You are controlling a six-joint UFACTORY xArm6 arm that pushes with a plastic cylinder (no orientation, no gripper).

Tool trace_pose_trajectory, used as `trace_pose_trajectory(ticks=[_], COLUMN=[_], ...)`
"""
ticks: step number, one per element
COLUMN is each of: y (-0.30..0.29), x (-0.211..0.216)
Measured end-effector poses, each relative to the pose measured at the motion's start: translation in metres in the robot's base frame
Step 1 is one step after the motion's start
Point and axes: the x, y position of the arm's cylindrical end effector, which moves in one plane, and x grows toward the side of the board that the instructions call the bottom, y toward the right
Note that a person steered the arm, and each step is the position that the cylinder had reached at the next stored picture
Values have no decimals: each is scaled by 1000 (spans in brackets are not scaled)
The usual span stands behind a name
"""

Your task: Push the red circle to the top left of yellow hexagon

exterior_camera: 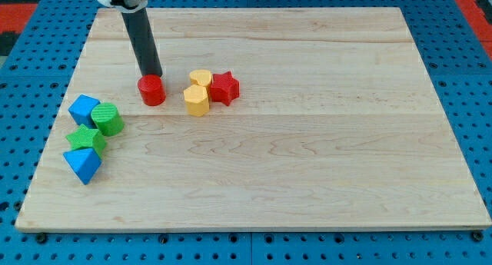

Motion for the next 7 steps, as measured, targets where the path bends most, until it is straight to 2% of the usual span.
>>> trace_pose_trajectory(ticks=[1, 2, 3, 4, 5, 6, 7], y=[-80, -48, 24, 28, -82, -138, -110], x=[29, 35, 35, 36, 48, 58, 88])
